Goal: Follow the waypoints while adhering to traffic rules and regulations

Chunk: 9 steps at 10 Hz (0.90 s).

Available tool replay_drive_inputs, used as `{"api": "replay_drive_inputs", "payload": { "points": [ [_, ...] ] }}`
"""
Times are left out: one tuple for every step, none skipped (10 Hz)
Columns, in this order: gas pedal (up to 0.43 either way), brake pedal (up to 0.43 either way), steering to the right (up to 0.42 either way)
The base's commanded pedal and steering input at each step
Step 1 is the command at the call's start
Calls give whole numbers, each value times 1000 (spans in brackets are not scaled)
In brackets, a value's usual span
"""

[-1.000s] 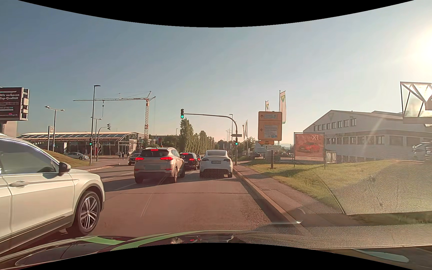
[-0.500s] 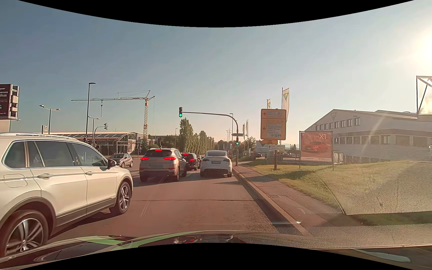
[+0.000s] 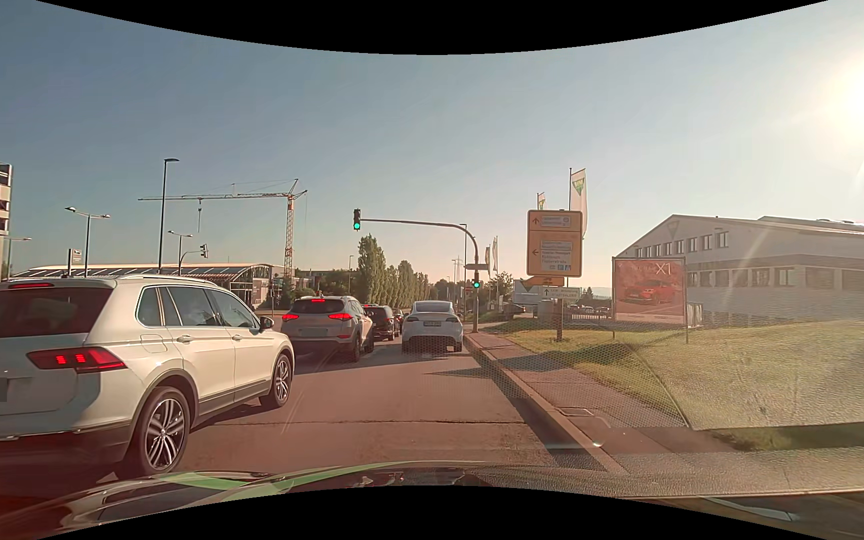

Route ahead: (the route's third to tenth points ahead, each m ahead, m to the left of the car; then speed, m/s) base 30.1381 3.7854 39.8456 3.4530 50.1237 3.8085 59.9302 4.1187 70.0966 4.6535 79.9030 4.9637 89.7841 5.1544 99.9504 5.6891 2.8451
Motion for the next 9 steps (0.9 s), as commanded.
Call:
{"api": "replay_drive_inputs", "payload": {
  "points": [
    [0, 0, 2],
    [0, 0, 2],
    [0, 0, 1],
    [0, 0, 0],
    [0, 0, 0],
    [0, 0, 0],
    [0, 0, -3],
    [0, 0, -4],
    [0, 0, -4]
  ]
}}
